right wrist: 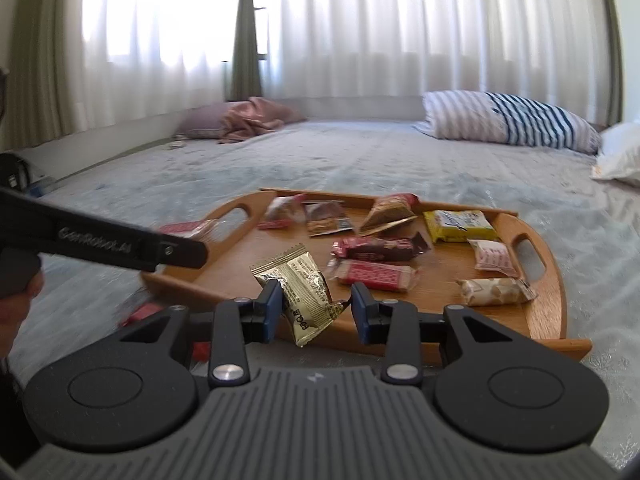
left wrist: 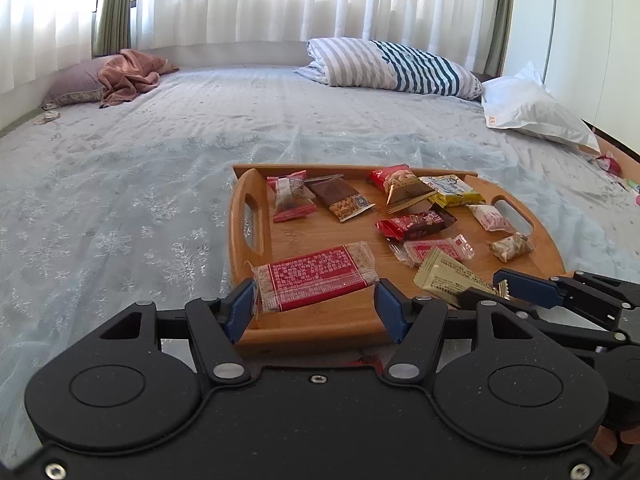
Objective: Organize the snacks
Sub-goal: 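Lower red wafer pack onto tray with left tool while right tool lowers gold pack, then release both packs on the tray and withdraw both open tools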
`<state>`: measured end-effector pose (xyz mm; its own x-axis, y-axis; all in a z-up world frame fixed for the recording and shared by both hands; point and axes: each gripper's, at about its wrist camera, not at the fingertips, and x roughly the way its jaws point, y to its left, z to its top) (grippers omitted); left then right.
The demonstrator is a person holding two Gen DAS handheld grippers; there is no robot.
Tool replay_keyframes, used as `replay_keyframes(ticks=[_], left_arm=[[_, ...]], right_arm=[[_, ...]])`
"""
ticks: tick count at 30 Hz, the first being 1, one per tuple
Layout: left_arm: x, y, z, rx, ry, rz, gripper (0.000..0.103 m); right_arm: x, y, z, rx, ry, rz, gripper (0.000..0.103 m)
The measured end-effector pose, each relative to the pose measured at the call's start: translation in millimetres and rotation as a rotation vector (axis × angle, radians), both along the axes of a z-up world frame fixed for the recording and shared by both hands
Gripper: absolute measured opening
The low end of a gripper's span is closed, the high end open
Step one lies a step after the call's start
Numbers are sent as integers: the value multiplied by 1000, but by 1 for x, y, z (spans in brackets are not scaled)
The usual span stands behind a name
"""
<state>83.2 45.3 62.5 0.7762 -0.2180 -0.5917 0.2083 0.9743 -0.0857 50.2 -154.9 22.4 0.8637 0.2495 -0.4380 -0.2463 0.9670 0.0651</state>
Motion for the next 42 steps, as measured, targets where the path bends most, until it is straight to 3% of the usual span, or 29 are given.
replay_keyframes(ticks=[7, 20, 33, 37, 42], left_arm=[[42, -7, -4, -1, 15, 3, 62], [112, -21, -22, 17, 82, -10, 62], [124, -26, -39, 38, 120, -26, 63], [117, -23, -31, 23, 108, -27, 78], [98, -14, -15, 61, 53, -14, 82]], right_arm=[[27, -4, -3, 51, 50, -100, 42], [54, 12, -6, 37, 71, -171, 43], [63, 17, -10, 14, 69, -185, 43], [67, 18, -10, 8, 70, -191, 43], [75, 22, -9, 27, 79, -205, 44]])
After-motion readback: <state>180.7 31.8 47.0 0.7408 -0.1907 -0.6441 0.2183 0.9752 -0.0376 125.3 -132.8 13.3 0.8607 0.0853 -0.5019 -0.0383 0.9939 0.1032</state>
